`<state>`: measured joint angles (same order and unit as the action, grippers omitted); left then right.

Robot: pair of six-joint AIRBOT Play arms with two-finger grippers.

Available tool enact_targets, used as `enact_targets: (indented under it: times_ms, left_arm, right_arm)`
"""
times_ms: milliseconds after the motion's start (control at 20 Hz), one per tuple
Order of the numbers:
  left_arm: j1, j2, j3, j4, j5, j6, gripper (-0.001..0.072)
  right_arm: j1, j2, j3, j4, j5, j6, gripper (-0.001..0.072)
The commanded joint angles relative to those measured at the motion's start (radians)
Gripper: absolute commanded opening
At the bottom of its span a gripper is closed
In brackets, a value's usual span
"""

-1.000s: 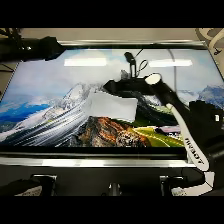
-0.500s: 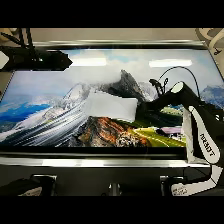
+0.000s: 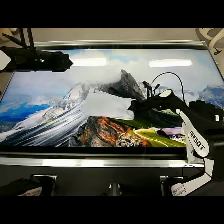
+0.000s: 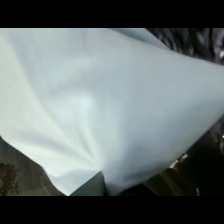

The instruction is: Fold the shirts.

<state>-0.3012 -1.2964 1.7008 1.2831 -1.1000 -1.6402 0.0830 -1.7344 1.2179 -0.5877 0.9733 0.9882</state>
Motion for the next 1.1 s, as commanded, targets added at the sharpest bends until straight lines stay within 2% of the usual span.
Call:
enact_targets:
  times_ms: [0, 100, 250, 450, 600, 900, 1050]
  left_arm:
    - [0.0, -0.007, -0.003, 0.001, 0.0, -0.002, 0.0025]
    - [0.0, -0.018, -0.011, 0.001, 0.001, -0.002, 0.0025]
    - [0.0, -0.029, -0.027, 0.001, 0.013, 0.011, 0.0025]
    - [0.0, -0.029, -0.069, 0.0, 0.089, 0.021, 0.0025]
    - [-0.007, -0.029, -0.077, 0.0, 0.115, 0.021, 0.0025]
    - [-0.04, -0.029, -0.077, 0.001, 0.135, 0.048, 0.0025]
    - [-0.049, -0.029, -0.077, 0.0, 0.149, 0.07, 0.0025]
  right_arm:
    - [-0.075, 0.022, 0.1, 0.095, 0.123, -0.171, 0.0014]
    - [-0.178, 0.076, 0.2, 0.094, 0.213, -0.179, 0.0013]
    - [-0.356, 0.187, 0.308, 0.045, 0.283, -0.054, 0.0013]
    - [-0.605, 0.319, 0.355, -0.107, 0.374, 0.04, 0.0013]
    - [-0.778, 0.381, 0.356, -0.14, 0.459, 0.051, 0.0013]
    - [-1.098, 0.443, 0.357, -0.074, 0.464, 0.145, 0.0014]
    - [-1.198, 0.484, 0.358, -0.072, 0.465, 0.198, 0.0014]
